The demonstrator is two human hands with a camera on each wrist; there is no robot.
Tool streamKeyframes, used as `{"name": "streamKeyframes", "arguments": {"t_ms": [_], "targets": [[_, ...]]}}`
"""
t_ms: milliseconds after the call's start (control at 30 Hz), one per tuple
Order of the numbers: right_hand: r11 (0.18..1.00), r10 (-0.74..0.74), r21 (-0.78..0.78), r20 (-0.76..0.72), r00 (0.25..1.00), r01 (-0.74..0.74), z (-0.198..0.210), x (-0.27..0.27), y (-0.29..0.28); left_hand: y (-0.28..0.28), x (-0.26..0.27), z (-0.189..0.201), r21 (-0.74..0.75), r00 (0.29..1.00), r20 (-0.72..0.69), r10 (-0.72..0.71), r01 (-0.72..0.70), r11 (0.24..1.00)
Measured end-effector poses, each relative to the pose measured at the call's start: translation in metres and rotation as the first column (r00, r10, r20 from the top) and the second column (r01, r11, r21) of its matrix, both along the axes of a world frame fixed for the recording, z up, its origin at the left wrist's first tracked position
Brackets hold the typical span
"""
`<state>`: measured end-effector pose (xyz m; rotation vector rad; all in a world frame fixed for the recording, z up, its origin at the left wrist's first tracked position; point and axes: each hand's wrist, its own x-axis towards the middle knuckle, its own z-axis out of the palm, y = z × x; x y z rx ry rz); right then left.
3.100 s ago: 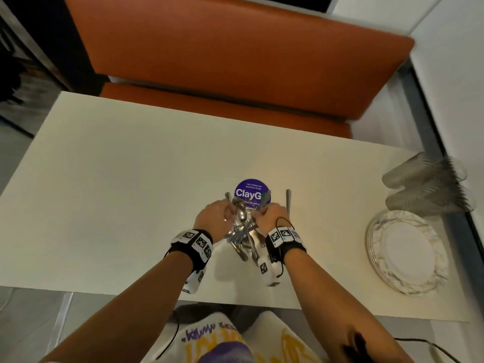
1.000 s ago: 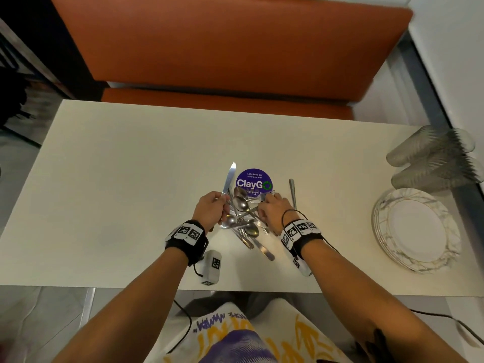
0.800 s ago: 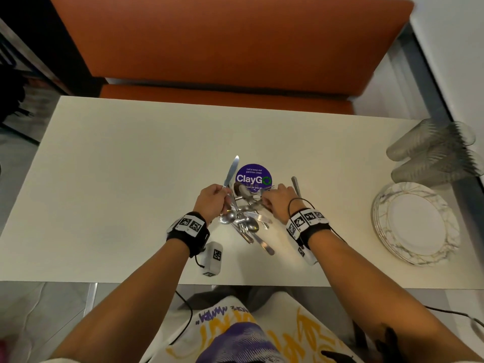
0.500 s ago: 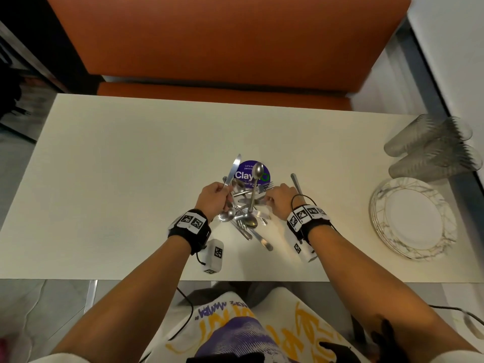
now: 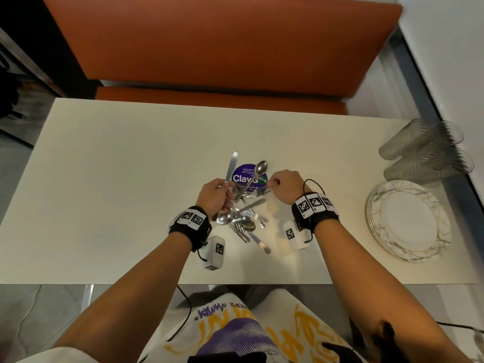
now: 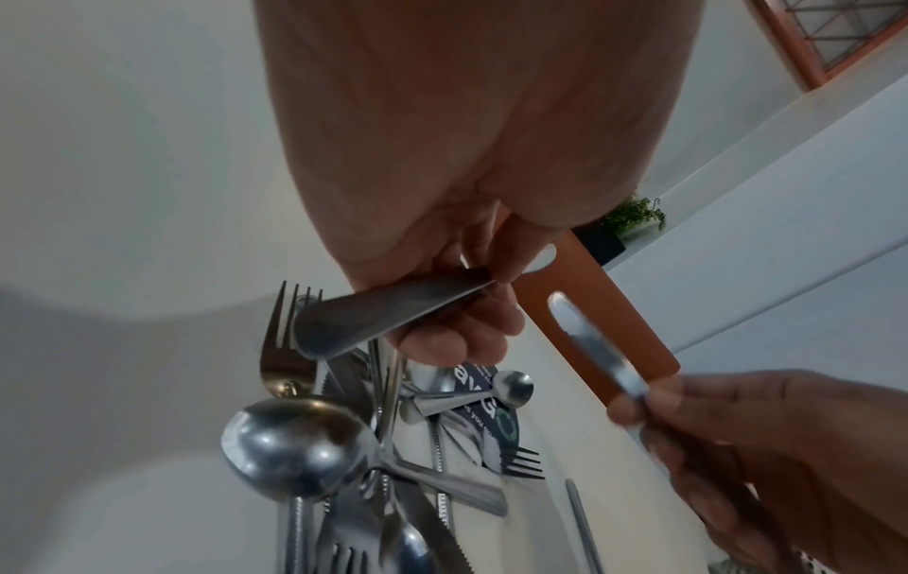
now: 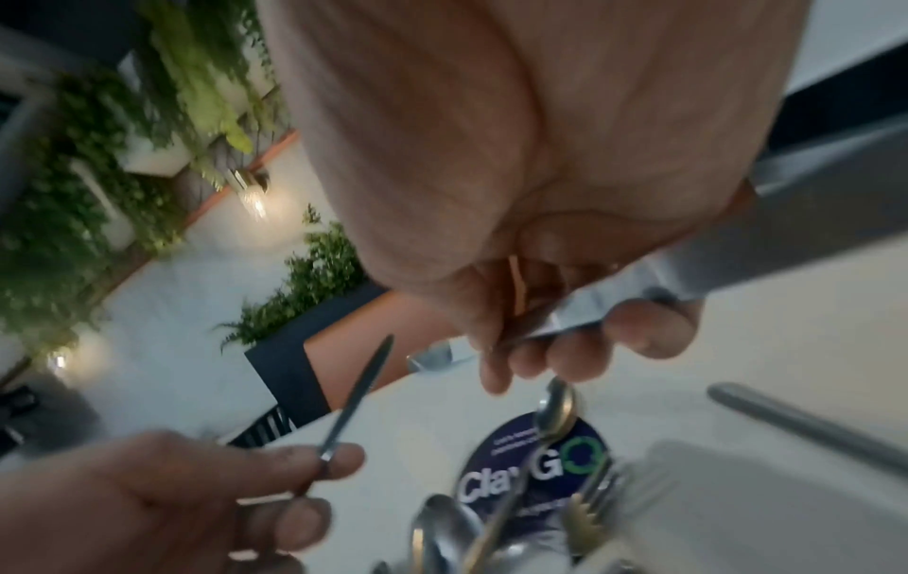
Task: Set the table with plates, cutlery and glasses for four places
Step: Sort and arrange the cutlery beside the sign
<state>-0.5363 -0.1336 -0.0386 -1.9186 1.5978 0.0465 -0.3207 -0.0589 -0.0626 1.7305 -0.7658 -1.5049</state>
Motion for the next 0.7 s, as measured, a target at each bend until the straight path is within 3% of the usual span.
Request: {"name": "streamKeyframes", "arguments": {"t_ms": [100, 233, 700], "targets": [[0.993, -0.099, -0.044, 0.226, 0.969, 0.112, 0.009, 0.016, 0.003, -0.002, -0.003, 0.004, 0.003, 0.999, -0.035, -0.002, 0.002, 1.000], [0.970, -0.238, 0.054, 0.405, 0.883, 0.237, 0.014, 0.034, 0.011, -0.002, -0.005, 0.008, 0.014, 0.997, -0.070, 0.018, -0.017, 1.000], [0.910, -0.414, 0.238, 0.501, 0.760, 0.339, 0.020, 0.047, 0.018, -0.004, 0.004, 0.003, 0.099, 0.904, -0.355, 0.239, -0.218, 0.971]]}}
